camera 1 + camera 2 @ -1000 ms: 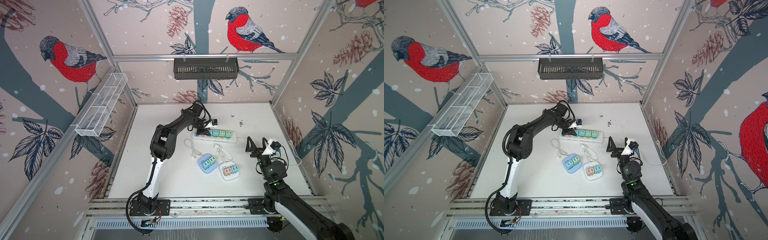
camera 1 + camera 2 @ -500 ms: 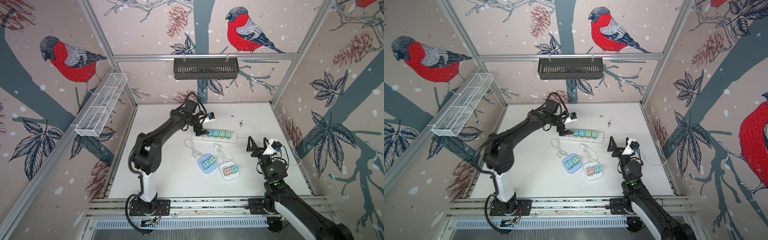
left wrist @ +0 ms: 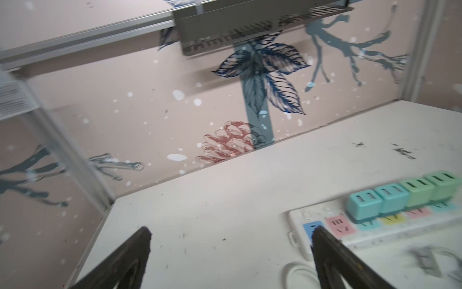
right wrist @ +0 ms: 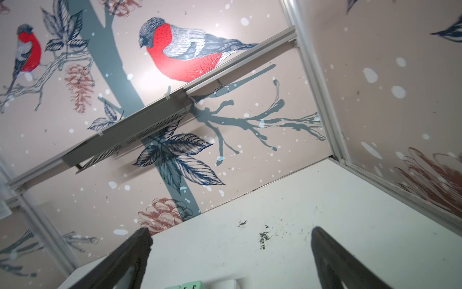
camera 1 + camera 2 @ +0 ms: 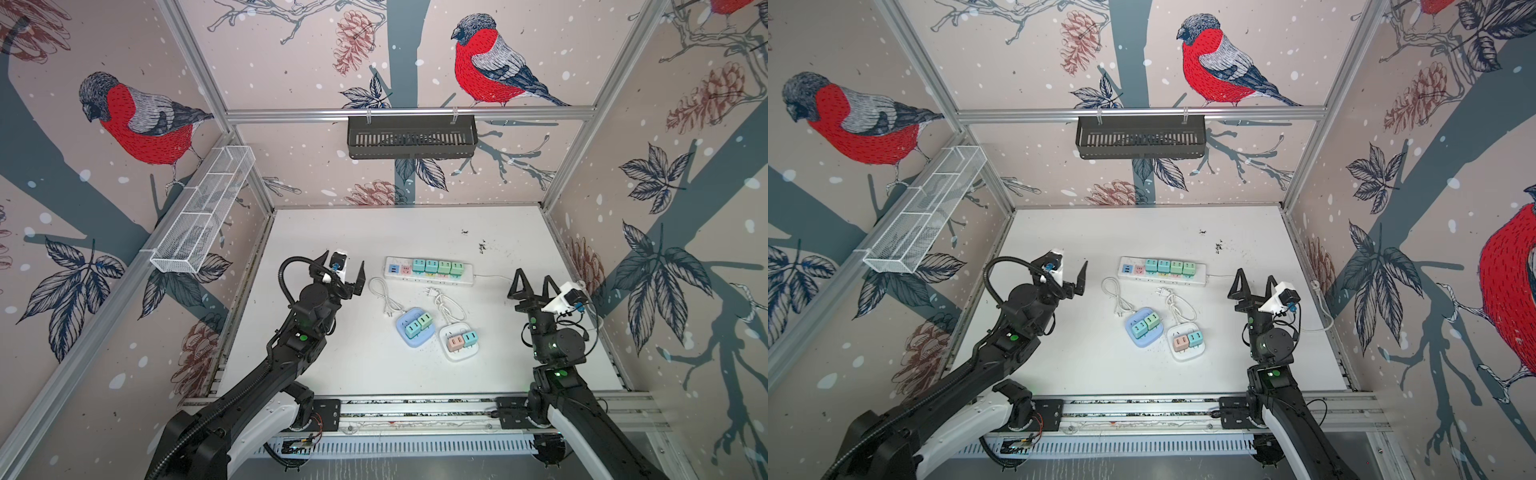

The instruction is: Insert the plug

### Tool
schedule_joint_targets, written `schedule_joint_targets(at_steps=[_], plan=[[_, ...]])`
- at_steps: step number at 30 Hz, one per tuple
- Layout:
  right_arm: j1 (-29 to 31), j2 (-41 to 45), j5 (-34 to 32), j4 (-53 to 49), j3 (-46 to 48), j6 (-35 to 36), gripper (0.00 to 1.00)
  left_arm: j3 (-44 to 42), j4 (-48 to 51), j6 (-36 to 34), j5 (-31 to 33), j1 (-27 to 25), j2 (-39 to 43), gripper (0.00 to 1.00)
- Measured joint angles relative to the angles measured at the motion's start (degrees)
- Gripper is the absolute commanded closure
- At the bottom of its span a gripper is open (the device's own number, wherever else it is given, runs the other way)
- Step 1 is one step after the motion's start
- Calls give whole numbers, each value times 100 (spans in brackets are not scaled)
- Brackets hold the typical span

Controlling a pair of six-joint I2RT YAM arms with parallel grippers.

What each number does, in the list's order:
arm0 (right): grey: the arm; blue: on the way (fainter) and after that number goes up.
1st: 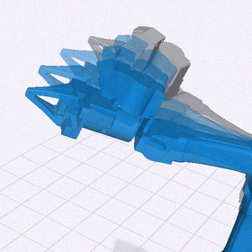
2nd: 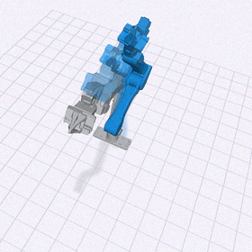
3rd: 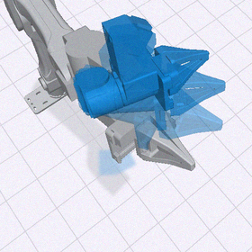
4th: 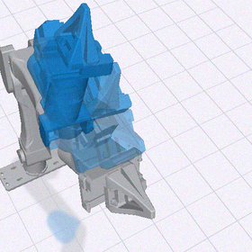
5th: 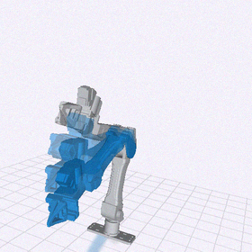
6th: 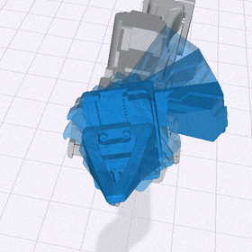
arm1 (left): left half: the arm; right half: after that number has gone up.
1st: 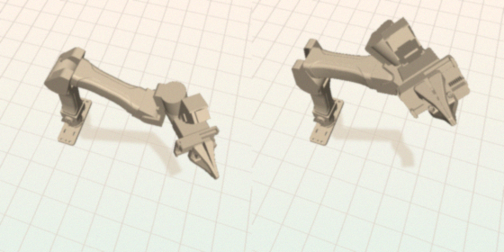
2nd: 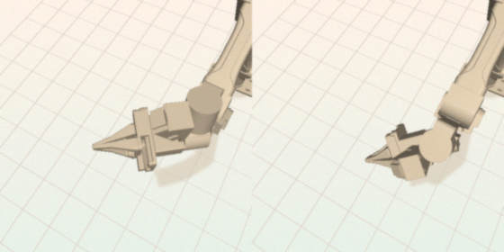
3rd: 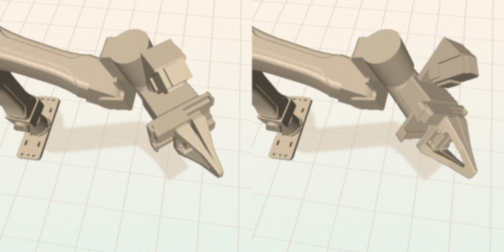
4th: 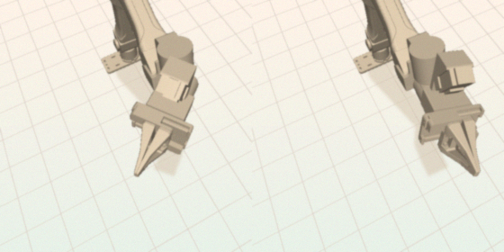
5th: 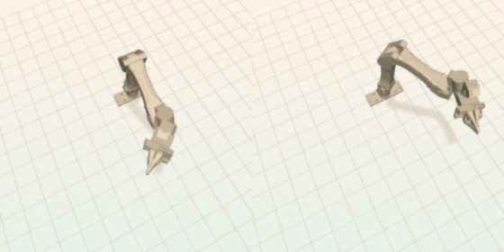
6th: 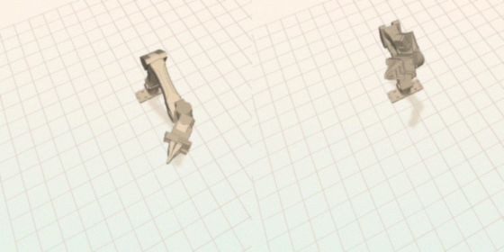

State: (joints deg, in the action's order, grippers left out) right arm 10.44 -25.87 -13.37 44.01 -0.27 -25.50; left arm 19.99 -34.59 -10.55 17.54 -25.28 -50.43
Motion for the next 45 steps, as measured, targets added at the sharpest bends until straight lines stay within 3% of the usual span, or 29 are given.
schedule_joint_targets(at_steps=[6,17,24,29,32,37,45], plan=[[-85,-94,-1027,-798,-72,2,1,-684,-844,669,761,627,-485,1],[-387,-3056,-953,24,-1207,1589,1,-1073,-2081,911,1298,1217,-2164,2],[-455,-4459,-765,1047,-942,2118,1,-739,-2553,835,1167,1340,-2767,2],[-439,-5309,-334,1810,-1001,2345,1,-1314,-3829,876,634,1714,-3746,2],[-372,-5534,-214,1926,-1156,2437,1,-1268,-4122,863,505,1722,-3856,2],[-634,-6011,-120,2916,-837,2409,1,-675,-3744,1016,326,1860,-3571,2],[-623,-6111,-76,2979,-1029,2387,1,-557,-3198,1113,155,1950,-3571,2]])
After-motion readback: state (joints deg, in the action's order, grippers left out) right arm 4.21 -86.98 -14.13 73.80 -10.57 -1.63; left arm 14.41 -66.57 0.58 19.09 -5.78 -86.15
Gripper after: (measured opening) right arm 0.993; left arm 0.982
